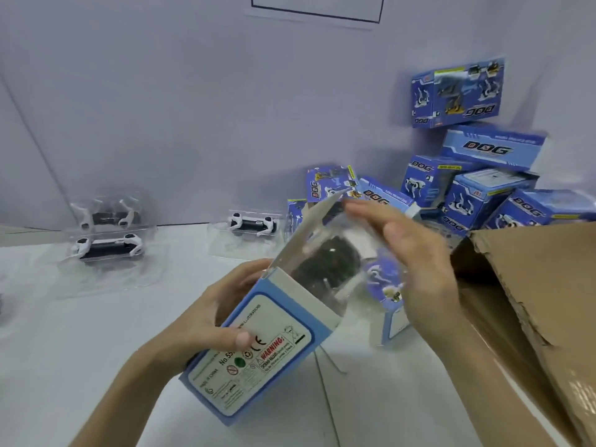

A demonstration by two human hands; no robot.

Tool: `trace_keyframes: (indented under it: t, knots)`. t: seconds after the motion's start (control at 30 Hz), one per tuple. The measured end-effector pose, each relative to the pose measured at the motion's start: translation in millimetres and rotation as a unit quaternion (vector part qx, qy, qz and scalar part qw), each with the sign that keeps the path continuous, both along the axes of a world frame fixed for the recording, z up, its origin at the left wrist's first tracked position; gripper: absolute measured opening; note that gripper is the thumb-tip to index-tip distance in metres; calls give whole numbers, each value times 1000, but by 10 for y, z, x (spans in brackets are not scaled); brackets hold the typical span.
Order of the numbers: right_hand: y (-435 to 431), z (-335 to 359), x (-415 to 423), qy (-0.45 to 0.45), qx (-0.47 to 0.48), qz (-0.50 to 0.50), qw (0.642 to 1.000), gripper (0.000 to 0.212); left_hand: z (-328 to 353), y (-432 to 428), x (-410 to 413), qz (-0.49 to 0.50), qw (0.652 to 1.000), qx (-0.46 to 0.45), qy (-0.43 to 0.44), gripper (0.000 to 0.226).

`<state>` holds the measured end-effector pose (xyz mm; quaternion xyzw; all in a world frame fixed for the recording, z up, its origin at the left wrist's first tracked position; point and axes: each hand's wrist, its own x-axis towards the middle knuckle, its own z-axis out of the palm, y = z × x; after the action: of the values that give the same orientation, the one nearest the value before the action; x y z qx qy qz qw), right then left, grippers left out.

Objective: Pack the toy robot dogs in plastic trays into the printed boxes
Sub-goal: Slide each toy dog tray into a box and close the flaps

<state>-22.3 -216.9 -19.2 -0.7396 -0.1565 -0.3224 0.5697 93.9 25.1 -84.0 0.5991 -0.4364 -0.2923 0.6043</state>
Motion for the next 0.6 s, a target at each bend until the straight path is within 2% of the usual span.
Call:
trace_keyframes:
  t: [0.1,0.17,0.23,0.3,0.37,0.5,0.53,0.6]
  knots:
    - [57,17,96,121,-225,85,963,35,-55,-138,-131,-15,997,-36,59,64]
    - [-20,88,143,161,-275,102,942,35,-142,-151,-178,-14,992,-50,114,57]
    - [-88,174,167,181,-280,117,935,33,-209,-111,-225,35,989,-57,134,45]
    - [-63,201,184,160,-314,108,929,35,-205,-25,-257,154,982,-37,107,30]
    - [52,176,186,141,-361,97,917,40,-226,108,-269,254,963,-30,89,35]
    - [375,127,171,94,-485,28,869,40,-280,262,-419,350,934,-54,42,47]
    - [476,112,163,75,-508,6,858,37,-289,254,-481,390,919,-60,21,53]
    - [651,78,141,74,-496,-18,865,30,-284,199,-604,485,870,-78,-44,66]
